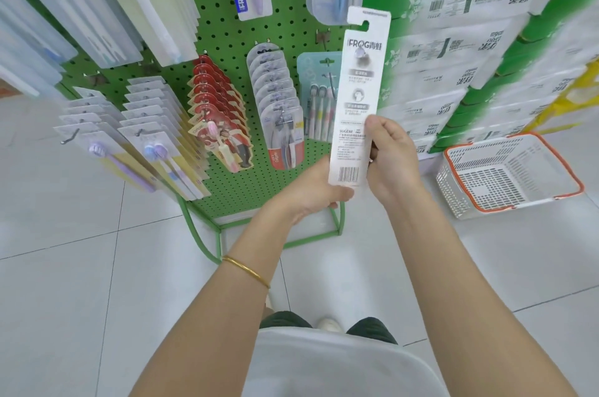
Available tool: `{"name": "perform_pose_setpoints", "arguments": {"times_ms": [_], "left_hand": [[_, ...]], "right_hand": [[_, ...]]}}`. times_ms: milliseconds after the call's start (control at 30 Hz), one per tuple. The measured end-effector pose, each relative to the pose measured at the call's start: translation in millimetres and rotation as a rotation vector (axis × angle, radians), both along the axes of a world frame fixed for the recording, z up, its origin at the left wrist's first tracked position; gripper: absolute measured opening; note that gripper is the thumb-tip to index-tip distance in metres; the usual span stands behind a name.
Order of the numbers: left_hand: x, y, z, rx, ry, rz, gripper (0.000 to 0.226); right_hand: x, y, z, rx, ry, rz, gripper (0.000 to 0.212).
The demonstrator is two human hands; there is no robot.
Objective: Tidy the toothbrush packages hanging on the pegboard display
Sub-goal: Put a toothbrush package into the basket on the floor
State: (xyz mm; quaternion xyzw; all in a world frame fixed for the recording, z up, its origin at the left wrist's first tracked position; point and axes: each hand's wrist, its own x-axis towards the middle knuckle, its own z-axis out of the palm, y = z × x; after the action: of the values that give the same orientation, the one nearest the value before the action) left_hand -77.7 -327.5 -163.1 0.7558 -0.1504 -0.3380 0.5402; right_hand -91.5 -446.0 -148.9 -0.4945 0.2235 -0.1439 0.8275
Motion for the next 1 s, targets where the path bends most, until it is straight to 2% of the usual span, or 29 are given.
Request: {"name": "perform_pose_setpoints", "arguments": {"times_ms": [133,300,400,467,533,633,800,1000], "left_hand": [[1.1,0.4,-3.3,0.019,-0.013,0.022,0.04],[17.1,4.4,11.8,-0.209,0.083,0.376,0.026],[27.5,4.2,32.4,-0.395,0.186,0.524,0.029],[36.1,3.5,38.6,-0.431,0.259,0.592,0.033],[40.8,3.2,36.7,-0.374,0.26,0.627,0.026],[42.3,4.6,29.2,-0.386,0.231,0.586,0.011],[44.5,6.5,20.1,-0.467,0.226,0.404,0.016],[49.0,-8.6,7.3,-0.366,0.17,0.331,0.013]], "right_hand": [[-2.4,4.4,-4.4,-0.052,0.032,0.004,0.024],[-19.6,12.6,-22.2,-0.211,0.08,0.105,0.019],[-26.1,21.3,-29.7,-0.311,0.092,0.125,0.017],[-27.6,27.0,-30.4,-0.357,0.09,0.161,0.015],[-28.3,31.0,-29.4,-0.377,0.091,0.168,0.015],[-28.5,33.1,-29.9,-0.353,0.09,0.129,0.016],[-30.9,33.4,-35.9,-0.311,0.17,0.056,0.014],[-34.9,28.1,-42.3,-0.278,0.236,-0.016,0.012]]}}
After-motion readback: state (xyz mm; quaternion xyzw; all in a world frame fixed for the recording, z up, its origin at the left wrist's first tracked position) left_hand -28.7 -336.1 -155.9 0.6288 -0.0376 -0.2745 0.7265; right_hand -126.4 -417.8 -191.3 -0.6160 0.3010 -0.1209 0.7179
